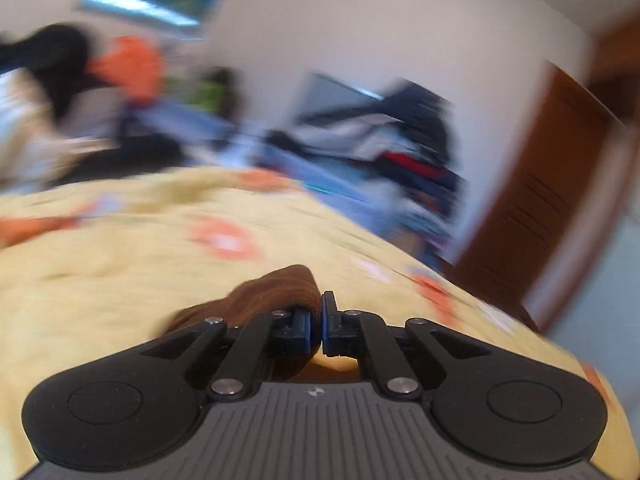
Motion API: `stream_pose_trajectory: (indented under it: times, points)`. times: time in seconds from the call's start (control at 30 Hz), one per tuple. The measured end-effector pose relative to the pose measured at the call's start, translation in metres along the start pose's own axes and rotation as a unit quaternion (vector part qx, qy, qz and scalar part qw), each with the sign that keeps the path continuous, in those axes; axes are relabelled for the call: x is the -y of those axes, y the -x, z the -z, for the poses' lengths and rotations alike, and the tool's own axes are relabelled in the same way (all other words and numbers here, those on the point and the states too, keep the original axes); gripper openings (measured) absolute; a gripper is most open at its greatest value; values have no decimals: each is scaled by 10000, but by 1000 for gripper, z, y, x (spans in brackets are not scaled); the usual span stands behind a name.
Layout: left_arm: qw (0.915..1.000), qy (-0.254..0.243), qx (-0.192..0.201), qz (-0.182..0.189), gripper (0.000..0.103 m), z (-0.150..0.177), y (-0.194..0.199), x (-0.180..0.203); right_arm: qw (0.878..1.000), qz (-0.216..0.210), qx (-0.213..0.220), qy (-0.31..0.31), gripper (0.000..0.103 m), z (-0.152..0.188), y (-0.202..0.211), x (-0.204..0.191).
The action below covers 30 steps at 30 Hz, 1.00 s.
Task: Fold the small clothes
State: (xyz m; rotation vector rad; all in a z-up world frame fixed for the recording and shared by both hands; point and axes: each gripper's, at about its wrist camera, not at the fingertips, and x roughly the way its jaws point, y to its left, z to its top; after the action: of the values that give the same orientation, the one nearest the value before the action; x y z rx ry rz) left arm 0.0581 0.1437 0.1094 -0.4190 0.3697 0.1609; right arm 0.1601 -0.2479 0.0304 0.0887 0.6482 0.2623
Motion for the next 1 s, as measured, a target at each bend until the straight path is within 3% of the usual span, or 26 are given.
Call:
stream_pose_trajectory:
  times: [0.03, 0.07, 0.1, 0.17, 0.23, 0.3, 0.33, 0.37, 0.43, 0.5, 0.57, 0.63, 0.67, 0.7, 0.77, 0.83, 0.87, 0.93, 1.0]
  points:
    - [9980, -363, -263, 442, 5, 12, -8, 30, 10000, -23, 15, -37, 103, 0, 1, 1]
    - [9895, -784, -741, 962, 11, 28, -19, 60, 10000, -51, 29, -76, 103, 0, 2, 2]
    - [9755, -1147, -1316, 1338, 11, 45, -30, 86, 9999, -81, 46, -121, 103, 1, 3, 3]
    - [9538, -1694, -1951, 1533, 12, 78, -34, 118, 9997, -134, 72, -196, 103, 1, 4, 5]
    - [9453, -2132, -1964, 1494, 12, 101, -23, 128, 9995, -174, 91, -250, 103, 1, 5, 7]
    - [9452, -2297, -1820, 1441, 18, 112, -11, 119, 9994, -208, 99, -268, 103, 1, 6, 7]
    - [9459, -2284, -1827, 1406, 33, 113, -8, 111, 9993, -220, 103, -282, 103, 1, 6, 8]
    - [9484, -2230, -1816, 1334, 59, 114, -5, 101, 9992, -234, 107, -298, 103, 1, 6, 8]
    - [9619, -2026, -1495, 1061, 89, 114, 1, 78, 9991, -236, 115, -324, 103, 1, 6, 8]
    - [9726, -1792, -1182, 895, 92, 120, 7, 56, 9993, -167, 75, -322, 103, -1, 7, 5]
    - [9754, -1518, -1457, 659, 92, 126, 2, 40, 9972, -121, -123, -730, 103, -13, 11, -1]
    - [9848, -1079, -1158, 710, 97, 120, 5, 28, 9867, -769, -46, -1431, 103, -27, 22, -8]
    - [9863, -936, -1209, 614, 97, 119, 1, 25, 9821, -1145, 12, -1497, 103, -33, 27, -18]
    - [9863, -899, -1260, 572, 97, 117, -2, 23, 9831, -1336, 6, -1253, 103, -38, 29, -35]
    - [9864, -874, -1246, 622, 97, 116, -4, 20, 9899, -1392, -194, -170, 101, -42, 28, -80]
    - [9862, -886, -1235, 651, 97, 116, -5, 20, 9849, -1439, -511, 817, 92, -35, 20, -119]
    - [9863, -878, -1231, 661, 97, 117, -5, 20, 9810, -1484, -729, 1013, 89, -32, 13, -131]
    - [9867, -837, -1224, 671, 97, 116, -8, 18, 9789, -1519, -1044, 887, 86, -32, -1, -142]
    - [9870, -810, -1208, 687, 97, 118, -6, 17, 9807, -1590, -1106, 282, 86, -37, -9, -136]
